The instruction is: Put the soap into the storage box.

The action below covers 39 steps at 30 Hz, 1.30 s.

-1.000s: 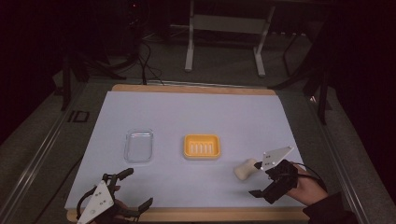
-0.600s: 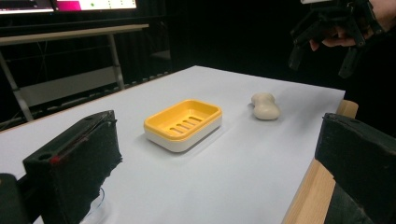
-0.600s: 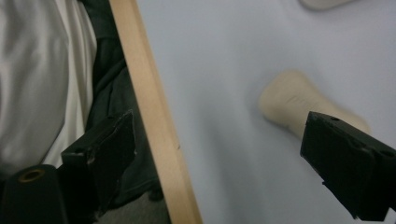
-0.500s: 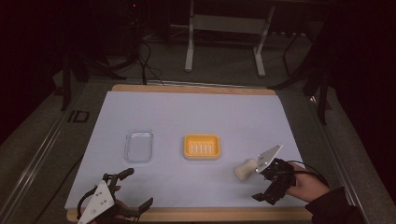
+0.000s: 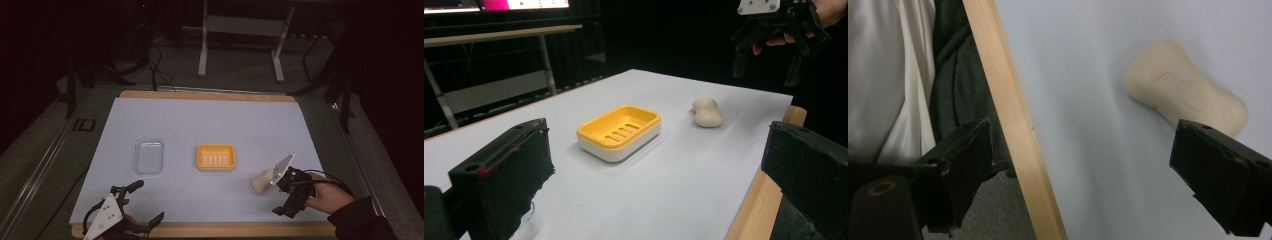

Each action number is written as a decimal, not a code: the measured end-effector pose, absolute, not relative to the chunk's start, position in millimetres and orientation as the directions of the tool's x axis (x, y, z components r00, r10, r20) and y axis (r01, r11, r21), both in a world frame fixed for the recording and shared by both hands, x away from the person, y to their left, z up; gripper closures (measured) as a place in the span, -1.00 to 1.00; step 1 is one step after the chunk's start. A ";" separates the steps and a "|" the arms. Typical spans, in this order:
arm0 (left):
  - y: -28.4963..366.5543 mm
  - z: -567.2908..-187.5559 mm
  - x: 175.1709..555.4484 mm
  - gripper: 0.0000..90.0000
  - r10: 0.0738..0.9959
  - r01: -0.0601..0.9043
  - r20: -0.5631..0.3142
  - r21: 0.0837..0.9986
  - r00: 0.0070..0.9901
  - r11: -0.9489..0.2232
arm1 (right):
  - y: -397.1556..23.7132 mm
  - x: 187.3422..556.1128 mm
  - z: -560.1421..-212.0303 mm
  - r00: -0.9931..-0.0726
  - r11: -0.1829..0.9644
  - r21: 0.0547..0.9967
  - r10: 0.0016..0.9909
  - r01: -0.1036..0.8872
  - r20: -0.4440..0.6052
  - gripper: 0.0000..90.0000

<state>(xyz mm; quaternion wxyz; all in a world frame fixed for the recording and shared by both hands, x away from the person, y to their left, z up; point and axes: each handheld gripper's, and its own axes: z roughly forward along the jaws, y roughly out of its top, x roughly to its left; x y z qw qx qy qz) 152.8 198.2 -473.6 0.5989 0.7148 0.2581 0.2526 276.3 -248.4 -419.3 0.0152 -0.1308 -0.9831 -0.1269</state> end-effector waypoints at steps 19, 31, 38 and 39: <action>197.9 -474.0 153.0 -1.00 0.669 0.069 0.051 0.986 0.742 -0.152 | -247.3 283.3 -423.0 -0.959 0.959 0.085 0.261 0.271 0.112 -0.72; 198.7 -474.6 153.1 -1.00 0.679 0.077 0.045 0.986 0.733 -0.148 | -245.9 290.8 -429.0 -0.963 0.974 -0.014 0.227 0.228 0.145 -0.71; 199.6 -475.3 152.5 -1.00 0.683 0.082 0.040 0.986 0.729 -0.145 | -247.5 294.8 -433.0 -0.980 0.988 0.021 0.146 0.150 0.139 -0.72; 199.7 -475.4 152.2 -1.00 0.684 0.084 0.039 0.986 0.729 -0.146 | -247.6 295.7 -432.8 -0.982 0.990 0.032 0.135 0.140 0.132 -0.72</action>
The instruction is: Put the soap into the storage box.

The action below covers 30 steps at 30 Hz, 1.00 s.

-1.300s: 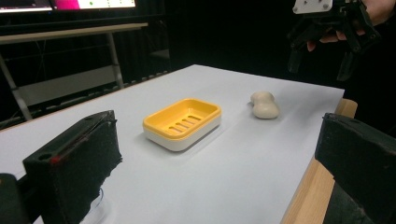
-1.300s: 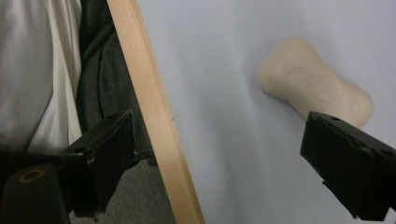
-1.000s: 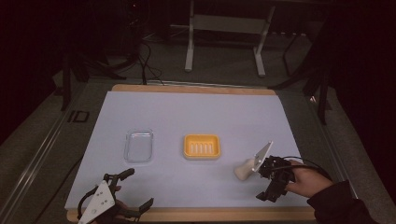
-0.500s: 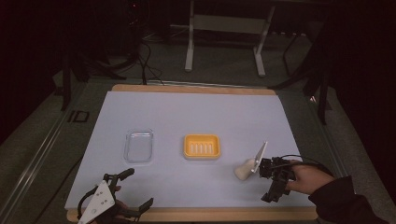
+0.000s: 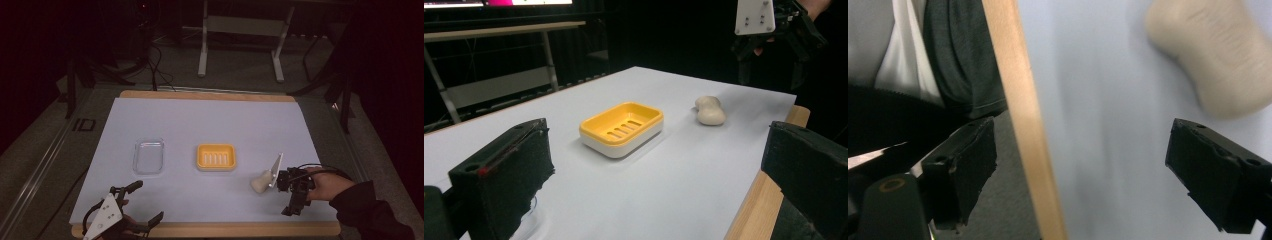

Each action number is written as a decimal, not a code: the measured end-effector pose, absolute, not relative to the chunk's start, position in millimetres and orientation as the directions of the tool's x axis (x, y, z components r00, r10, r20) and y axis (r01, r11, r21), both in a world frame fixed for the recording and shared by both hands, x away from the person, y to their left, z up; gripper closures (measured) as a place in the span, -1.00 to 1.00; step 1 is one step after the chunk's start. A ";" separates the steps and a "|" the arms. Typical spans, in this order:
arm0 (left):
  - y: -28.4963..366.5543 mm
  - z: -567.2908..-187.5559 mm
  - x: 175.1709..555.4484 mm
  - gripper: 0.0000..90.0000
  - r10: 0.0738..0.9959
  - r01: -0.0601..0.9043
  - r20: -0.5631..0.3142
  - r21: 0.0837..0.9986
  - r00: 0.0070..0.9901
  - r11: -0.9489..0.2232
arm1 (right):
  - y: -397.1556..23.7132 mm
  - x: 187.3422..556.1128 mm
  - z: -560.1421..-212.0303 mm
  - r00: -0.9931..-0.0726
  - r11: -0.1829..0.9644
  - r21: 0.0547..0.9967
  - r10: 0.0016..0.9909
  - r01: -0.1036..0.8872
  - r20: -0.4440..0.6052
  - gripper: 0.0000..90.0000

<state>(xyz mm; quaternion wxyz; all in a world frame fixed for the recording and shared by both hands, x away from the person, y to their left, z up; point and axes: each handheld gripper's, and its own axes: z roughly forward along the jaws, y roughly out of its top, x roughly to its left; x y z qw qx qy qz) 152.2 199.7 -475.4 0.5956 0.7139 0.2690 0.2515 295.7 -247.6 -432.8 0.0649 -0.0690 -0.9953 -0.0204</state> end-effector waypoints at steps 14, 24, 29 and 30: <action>202.7 -476.3 149.4 -1.00 0.691 0.091 0.034 0.986 0.722 -0.143 | -240.5 311.0 -439.1 -0.987 0.989 0.063 0.125 0.132 0.101 -0.68; 204.1 -476.5 148.7 -1.00 0.684 0.094 0.012 0.989 0.729 -0.118 | -236.5 320.4 -442.9 -0.990 0.991 0.050 0.119 0.122 0.071 -0.70; 203.7 -476.8 148.3 -1.00 0.681 0.093 0.014 0.988 0.732 -0.120 | -234.4 323.8 -442.1 -0.998 0.997 0.051 0.064 0.065 0.019 -0.68; 203.7 -476.8 148.2 -1.00 0.681 0.093 0.015 0.988 0.732 -0.122 | -233.7 324.6 -443.0 -0.999 0.998 0.049 0.048 0.048 0.003 -0.68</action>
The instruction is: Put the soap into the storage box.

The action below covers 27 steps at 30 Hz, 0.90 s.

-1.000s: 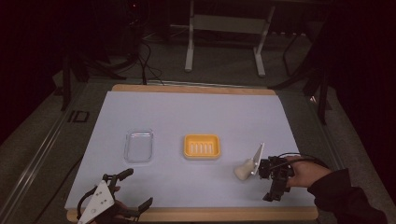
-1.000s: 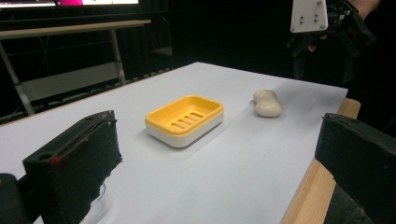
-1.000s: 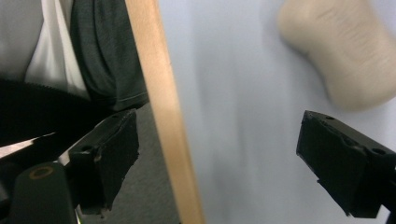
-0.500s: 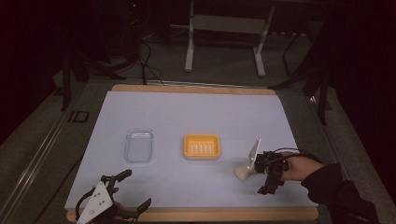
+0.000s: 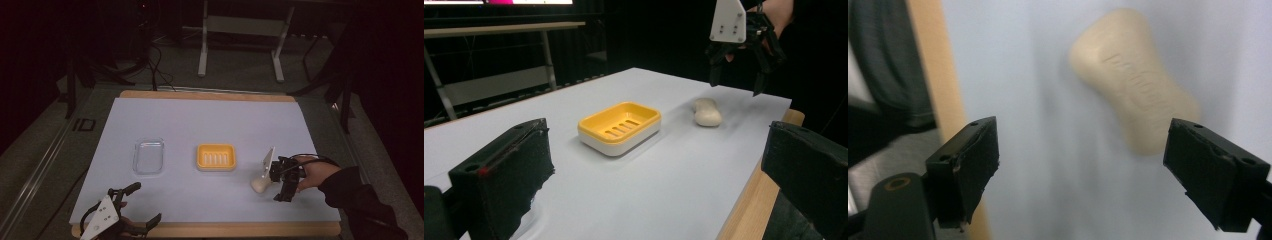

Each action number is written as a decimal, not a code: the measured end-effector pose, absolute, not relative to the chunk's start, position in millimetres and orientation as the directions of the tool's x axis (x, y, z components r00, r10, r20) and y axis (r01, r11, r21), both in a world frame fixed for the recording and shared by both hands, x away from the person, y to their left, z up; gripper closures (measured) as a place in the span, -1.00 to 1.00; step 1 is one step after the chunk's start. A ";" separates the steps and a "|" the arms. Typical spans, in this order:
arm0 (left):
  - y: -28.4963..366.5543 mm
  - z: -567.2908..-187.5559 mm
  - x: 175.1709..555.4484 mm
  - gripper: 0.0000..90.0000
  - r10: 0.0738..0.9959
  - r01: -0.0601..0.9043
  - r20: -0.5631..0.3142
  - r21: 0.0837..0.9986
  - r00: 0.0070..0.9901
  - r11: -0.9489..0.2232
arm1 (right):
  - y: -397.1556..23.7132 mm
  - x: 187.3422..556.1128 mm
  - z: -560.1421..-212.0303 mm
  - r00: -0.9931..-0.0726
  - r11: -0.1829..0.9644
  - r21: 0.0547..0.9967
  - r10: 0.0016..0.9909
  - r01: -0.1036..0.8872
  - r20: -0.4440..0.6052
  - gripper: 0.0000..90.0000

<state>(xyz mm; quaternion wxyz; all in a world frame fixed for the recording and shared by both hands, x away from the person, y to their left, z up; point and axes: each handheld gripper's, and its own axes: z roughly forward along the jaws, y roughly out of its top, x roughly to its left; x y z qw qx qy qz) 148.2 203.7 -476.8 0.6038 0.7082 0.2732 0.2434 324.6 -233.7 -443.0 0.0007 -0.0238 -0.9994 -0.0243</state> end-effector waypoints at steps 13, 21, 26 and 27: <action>203.7 -477.8 147.6 -1.00 0.679 0.095 0.014 0.988 0.734 -0.122 | -225.7 331.4 -446.7 -0.987 0.984 0.129 -0.112 -0.126 -0.112 -0.46; 203.1 -478.3 147.0 -1.00 0.679 0.097 0.014 0.987 0.734 -0.125 | -221.3 339.0 -462.1 -0.982 0.983 0.078 -0.154 -0.163 -0.111 -0.38; 203.4 -478.6 147.0 -1.00 0.680 0.100 0.009 0.988 0.733 -0.121 | -216.8 341.0 -470.7 -0.980 0.982 0.047 -0.176 -0.181 -0.098 -0.34; 203.5 -478.7 147.1 -1.00 0.680 0.101 0.009 0.987 0.733 -0.122 | -215.8 341.9 -472.6 -0.979 0.983 0.033 -0.178 -0.182 -0.097 -0.34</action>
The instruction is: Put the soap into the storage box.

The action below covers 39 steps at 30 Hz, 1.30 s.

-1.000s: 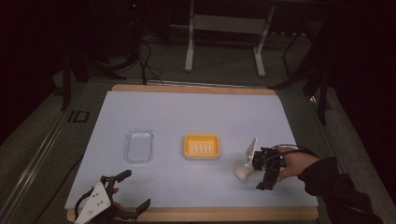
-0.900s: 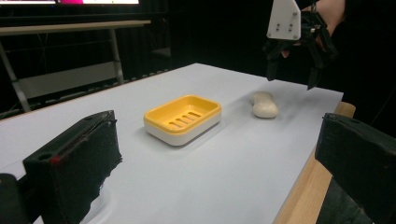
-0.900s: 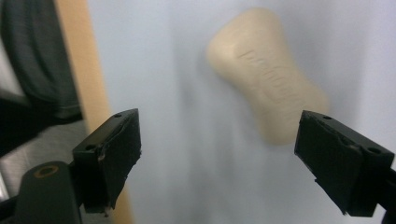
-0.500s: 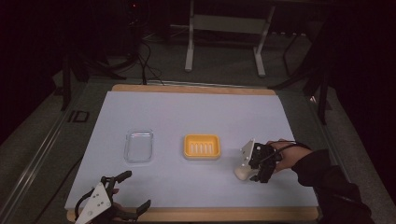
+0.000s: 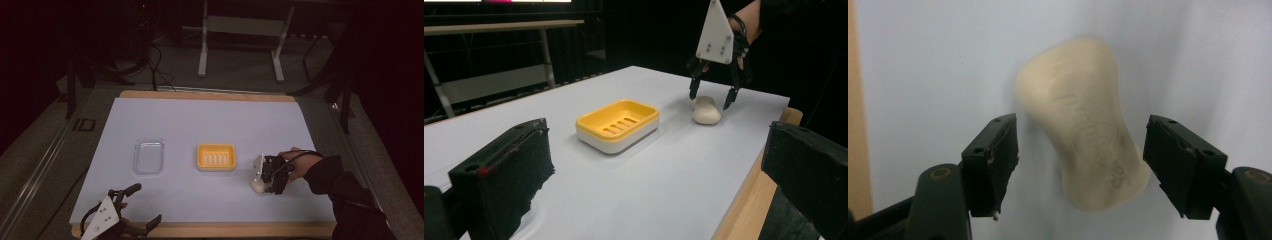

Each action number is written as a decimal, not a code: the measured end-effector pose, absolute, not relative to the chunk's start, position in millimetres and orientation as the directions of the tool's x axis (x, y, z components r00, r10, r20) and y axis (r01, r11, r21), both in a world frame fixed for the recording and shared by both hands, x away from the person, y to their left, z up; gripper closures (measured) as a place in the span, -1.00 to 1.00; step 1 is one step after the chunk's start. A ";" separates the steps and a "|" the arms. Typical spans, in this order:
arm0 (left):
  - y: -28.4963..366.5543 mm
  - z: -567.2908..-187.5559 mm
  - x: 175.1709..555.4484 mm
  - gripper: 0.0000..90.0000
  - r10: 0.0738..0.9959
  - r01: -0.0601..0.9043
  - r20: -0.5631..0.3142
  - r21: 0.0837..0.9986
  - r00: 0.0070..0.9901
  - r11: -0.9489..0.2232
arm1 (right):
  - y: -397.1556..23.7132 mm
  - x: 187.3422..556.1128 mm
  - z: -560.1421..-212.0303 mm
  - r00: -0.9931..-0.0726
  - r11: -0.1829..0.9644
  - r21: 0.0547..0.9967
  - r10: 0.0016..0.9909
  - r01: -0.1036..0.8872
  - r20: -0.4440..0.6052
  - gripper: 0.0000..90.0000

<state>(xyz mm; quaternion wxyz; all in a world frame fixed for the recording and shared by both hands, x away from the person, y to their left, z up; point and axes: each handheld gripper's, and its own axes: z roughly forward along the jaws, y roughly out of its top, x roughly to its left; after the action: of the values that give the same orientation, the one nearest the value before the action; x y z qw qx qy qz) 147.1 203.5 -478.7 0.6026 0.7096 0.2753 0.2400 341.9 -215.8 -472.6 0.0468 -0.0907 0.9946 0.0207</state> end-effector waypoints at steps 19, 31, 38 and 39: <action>202.2 -480.0 147.4 -1.00 0.675 0.108 0.012 0.985 0.737 -0.136 | -207.5 353.2 -496.9 -0.974 0.974 -0.056 -0.223 -0.221 -0.028 -0.04; 202.1 -480.2 147.9 -1.00 0.677 0.108 0.013 0.985 0.736 -0.136 | -209.4 360.0 -487.8 -0.991 0.991 -0.020 -0.130 -0.131 0.041 0.10; 202.5 -479.9 147.7 -1.00 0.676 0.107 0.012 0.985 0.737 -0.134 | -211.8 359.0 -473.4 -0.993 0.993 0.040 -0.112 -0.111 0.026 0.10; 202.5 -479.9 147.7 -1.00 0.676 0.107 0.012 0.985 0.737 -0.133 | -211.8 358.8 -472.1 -0.993 0.993 0.043 -0.114 -0.113 0.021 0.10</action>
<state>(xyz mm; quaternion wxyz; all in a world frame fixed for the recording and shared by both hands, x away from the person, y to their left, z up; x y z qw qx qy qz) 147.7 202.5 -479.9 0.5986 0.7142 0.2739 0.2378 358.8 -211.8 -472.1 -0.0115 -0.0566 0.9981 0.0208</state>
